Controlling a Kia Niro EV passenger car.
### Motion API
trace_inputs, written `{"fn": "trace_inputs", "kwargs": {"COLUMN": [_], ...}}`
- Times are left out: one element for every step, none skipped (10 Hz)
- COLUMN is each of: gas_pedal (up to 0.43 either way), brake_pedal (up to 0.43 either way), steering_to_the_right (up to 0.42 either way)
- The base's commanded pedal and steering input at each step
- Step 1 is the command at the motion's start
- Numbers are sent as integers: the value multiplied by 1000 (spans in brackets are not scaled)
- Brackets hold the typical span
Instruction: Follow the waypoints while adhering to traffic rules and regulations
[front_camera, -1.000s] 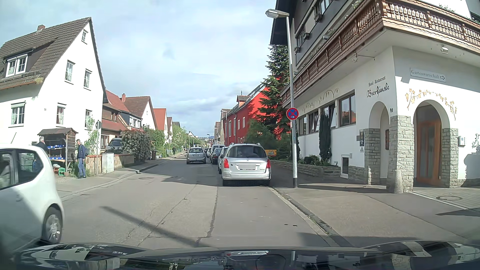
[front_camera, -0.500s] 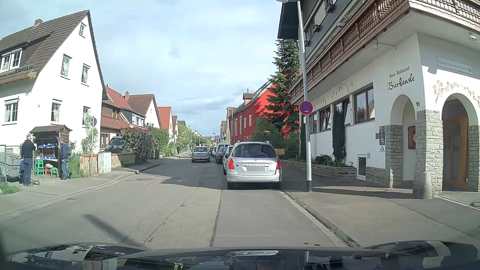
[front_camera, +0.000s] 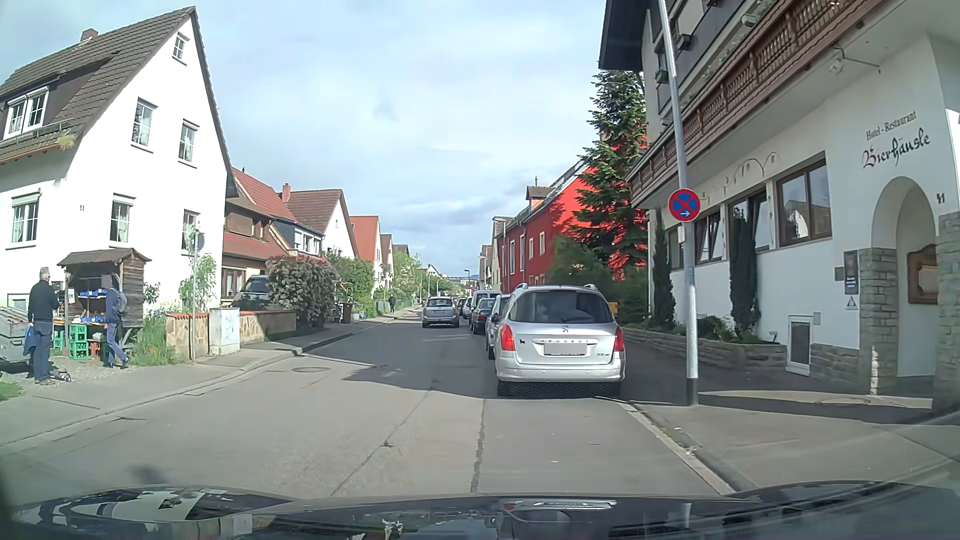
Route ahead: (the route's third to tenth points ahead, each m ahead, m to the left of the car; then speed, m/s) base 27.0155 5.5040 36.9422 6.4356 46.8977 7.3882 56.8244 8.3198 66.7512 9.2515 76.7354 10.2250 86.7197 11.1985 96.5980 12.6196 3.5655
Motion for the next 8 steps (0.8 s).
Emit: {"fn": "trace_inputs", "kwargs": {"gas_pedal": [177,177,169,169,169,169,169,169], "brake_pedal": [0,0,0,0,0,0,0,0], "steering_to_the_right": [-233,-244,-244,-234,-215,-197,-182,-160]}}
